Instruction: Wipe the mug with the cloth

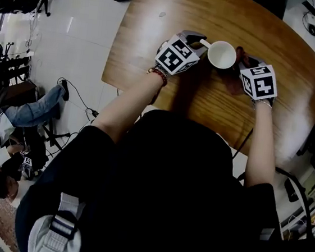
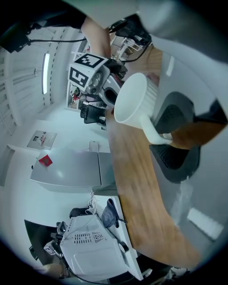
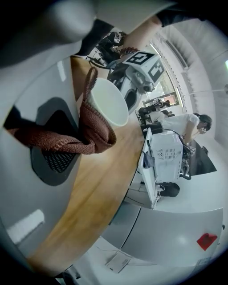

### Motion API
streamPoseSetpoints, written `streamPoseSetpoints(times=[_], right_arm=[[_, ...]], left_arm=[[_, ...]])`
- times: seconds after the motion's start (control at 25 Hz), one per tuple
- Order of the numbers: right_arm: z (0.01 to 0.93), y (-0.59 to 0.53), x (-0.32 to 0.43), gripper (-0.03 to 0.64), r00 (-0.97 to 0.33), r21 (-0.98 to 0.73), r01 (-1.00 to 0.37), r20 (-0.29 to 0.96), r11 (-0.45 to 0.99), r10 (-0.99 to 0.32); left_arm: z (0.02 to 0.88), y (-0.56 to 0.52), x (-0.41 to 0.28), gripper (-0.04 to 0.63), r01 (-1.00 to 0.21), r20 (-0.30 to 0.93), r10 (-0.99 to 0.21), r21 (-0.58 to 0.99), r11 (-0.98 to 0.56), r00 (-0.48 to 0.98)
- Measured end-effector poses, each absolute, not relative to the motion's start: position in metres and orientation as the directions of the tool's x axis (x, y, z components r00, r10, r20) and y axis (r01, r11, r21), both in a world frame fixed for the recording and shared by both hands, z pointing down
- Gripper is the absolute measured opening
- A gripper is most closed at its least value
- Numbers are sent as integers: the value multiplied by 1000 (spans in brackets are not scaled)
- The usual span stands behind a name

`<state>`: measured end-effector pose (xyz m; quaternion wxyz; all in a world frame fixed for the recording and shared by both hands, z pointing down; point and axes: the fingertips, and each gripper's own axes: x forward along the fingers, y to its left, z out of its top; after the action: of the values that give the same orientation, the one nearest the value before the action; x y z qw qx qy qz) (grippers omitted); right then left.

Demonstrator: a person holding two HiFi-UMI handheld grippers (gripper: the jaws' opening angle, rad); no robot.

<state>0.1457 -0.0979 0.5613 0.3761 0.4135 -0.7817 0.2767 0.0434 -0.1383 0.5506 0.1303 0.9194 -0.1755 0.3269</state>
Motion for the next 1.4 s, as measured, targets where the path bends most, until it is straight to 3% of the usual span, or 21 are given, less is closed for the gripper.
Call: streamPoseSetpoints(times=[0.24,0.56,0.84,1.4], right_arm=[[567,-85,142,51,-412,-154,-802,841,577,-349],[564,-21,124,51,-532,-280,-667,828,691,-178],[509,-52,134,51,-612,-297,-710,708,639,-351],[562,-75,127,51,-578,-331,-749,751,575,-321]], left_arm=[[552,-135,48,67,-373,633,-207,140,-917,746],[553,-108,65,40,-182,632,-89,84,-980,770],[554,-103,71,38,-126,631,-48,79,-989,774],[555,-101,87,19,-106,619,-38,74,-992,784]])
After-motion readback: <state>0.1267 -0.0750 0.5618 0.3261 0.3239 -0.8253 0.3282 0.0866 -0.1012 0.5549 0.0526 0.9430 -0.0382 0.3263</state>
